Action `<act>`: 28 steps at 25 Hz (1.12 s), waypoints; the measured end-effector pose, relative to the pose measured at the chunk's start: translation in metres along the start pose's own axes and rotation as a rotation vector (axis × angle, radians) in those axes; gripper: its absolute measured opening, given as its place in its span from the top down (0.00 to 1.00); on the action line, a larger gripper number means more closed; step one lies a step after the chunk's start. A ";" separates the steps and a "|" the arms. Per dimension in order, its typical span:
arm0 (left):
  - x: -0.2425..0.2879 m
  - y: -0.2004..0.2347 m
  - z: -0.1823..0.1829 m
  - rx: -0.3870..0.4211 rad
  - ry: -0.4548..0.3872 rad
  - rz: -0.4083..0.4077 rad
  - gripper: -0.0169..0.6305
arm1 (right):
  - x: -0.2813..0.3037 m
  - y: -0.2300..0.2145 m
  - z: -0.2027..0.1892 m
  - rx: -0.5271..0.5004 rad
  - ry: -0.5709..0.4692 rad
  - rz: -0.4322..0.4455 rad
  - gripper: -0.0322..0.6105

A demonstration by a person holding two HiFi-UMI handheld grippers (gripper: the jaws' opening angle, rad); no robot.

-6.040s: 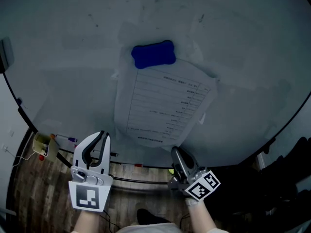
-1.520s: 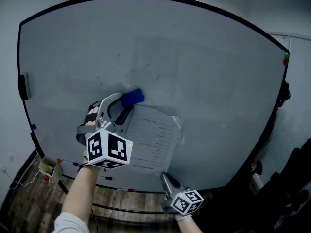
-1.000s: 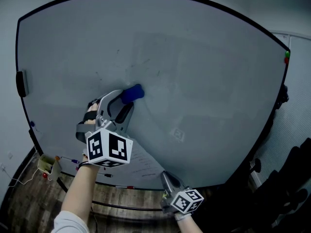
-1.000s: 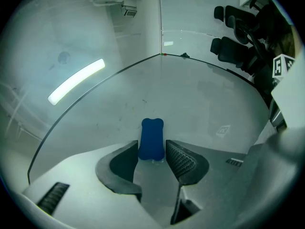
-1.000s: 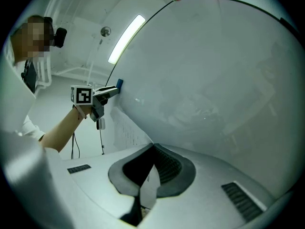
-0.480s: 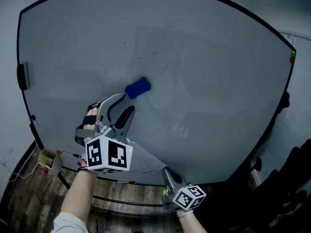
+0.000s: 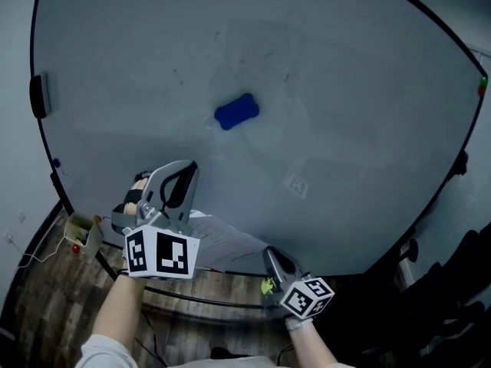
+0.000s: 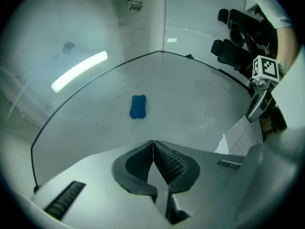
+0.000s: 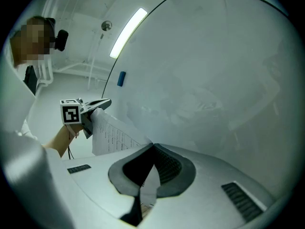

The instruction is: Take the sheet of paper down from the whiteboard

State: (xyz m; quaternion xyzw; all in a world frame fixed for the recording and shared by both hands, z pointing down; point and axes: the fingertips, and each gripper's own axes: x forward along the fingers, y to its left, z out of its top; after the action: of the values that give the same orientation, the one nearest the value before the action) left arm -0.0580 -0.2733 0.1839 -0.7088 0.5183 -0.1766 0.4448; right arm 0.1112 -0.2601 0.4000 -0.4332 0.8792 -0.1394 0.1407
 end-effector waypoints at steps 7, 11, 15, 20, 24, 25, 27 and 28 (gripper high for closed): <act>-0.030 0.000 -0.032 -0.080 0.031 -0.002 0.95 | 0.000 -0.002 0.008 -0.001 -0.021 0.009 0.92; -0.043 -0.010 -0.047 -0.130 0.042 -0.026 0.95 | 0.000 -0.001 0.010 -0.007 -0.011 0.010 0.92; -0.054 -0.034 -0.072 -0.197 0.082 -0.062 0.95 | -0.001 0.004 0.006 -0.092 0.030 -0.006 0.92; -0.069 -0.066 -0.102 -0.290 0.142 -0.095 0.95 | 0.002 0.006 0.000 -0.153 0.077 -0.018 0.92; -0.086 -0.092 -0.132 -0.379 0.218 -0.112 0.95 | 0.006 0.009 -0.009 -0.190 0.134 -0.021 0.92; -0.090 -0.096 -0.138 -0.404 0.234 -0.111 0.95 | 0.006 0.011 -0.012 -0.190 0.146 -0.019 0.92; -0.097 -0.103 -0.146 -0.435 0.247 -0.108 0.95 | 0.008 0.013 -0.016 -0.191 0.165 -0.016 0.92; -0.102 -0.107 -0.152 -0.446 0.260 -0.108 0.95 | 0.009 0.014 -0.018 -0.189 0.172 -0.014 0.92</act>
State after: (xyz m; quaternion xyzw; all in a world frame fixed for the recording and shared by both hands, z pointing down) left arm -0.1449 -0.2432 0.3742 -0.7871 0.5588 -0.1710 0.1972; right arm 0.0893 -0.2567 0.4101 -0.4373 0.8942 -0.0934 0.0222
